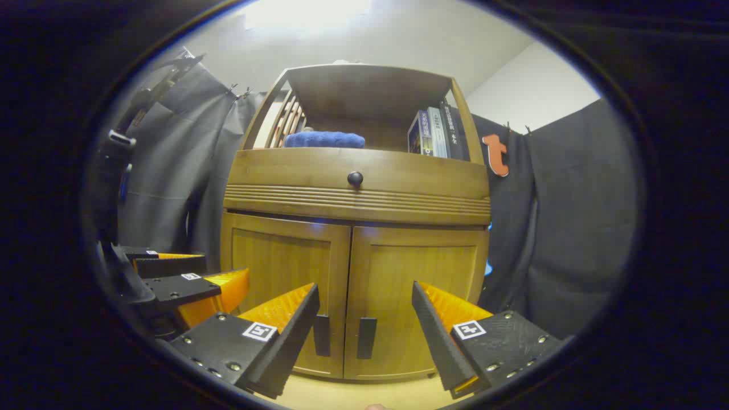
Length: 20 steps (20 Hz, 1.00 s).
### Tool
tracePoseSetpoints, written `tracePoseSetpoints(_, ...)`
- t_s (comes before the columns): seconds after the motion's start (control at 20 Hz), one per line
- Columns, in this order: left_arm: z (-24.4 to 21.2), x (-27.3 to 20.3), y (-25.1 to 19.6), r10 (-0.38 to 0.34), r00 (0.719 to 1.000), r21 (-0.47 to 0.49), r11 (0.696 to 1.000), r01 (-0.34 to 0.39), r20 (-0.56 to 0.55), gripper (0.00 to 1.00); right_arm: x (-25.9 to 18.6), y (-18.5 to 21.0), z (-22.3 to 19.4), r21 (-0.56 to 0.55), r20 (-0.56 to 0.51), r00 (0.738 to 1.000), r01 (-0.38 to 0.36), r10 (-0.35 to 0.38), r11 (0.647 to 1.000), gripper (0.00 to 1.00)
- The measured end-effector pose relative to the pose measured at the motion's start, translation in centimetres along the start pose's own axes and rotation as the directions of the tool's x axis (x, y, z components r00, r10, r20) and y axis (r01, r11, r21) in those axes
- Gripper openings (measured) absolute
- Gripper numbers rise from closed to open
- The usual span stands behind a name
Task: Open the right door of the double-door shoe cabinet with the right hand, and open the left door with the left hand.
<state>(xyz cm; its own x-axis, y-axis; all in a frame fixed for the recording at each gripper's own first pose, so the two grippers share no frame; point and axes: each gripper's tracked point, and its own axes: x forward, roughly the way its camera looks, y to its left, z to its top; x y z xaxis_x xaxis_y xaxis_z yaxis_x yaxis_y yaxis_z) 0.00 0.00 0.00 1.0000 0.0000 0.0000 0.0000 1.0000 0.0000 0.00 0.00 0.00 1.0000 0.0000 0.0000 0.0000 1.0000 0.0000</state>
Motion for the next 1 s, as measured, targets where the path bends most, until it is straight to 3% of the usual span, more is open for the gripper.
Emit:
tracePoseSetpoints(0.25, -1.0, 1.6, -0.5, -0.022, 1.0, -0.009, 1.0, 0.022, -0.014, 0.95, 1.0, -1.0, -1.6, -0.002, -0.037, 0.999, 0.036, -0.036, 0.999, 0.97)
tracePoseSetpoints(0.5, -1.5, 3.0, -0.6, -0.029, 0.999, 0.002, 1.0, 0.029, -0.027, 0.92, 2.3, -2.4, -2.4, -0.003, -0.034, 0.996, 0.077, -0.077, 0.997, 0.97)
tracePoseSetpoints(0.7, -1.6, 3.8, -0.6, -0.02, 0.999, 0.009, 1.0, 0.021, -0.027, 0.95, 3.1, -3.2, -3.2, 0.002, -0.047, 0.995, 0.093, -0.093, 0.996, 0.96)
tracePoseSetpoints(1.0, -1.8, 4.1, -0.2, 0.008, 1.0, 0.02, 1.0, -0.008, -0.03, 0.92, 5.0, -4.1, -6.3, 0.006, -0.094, 0.991, 0.099, -0.098, 0.995, 0.96)
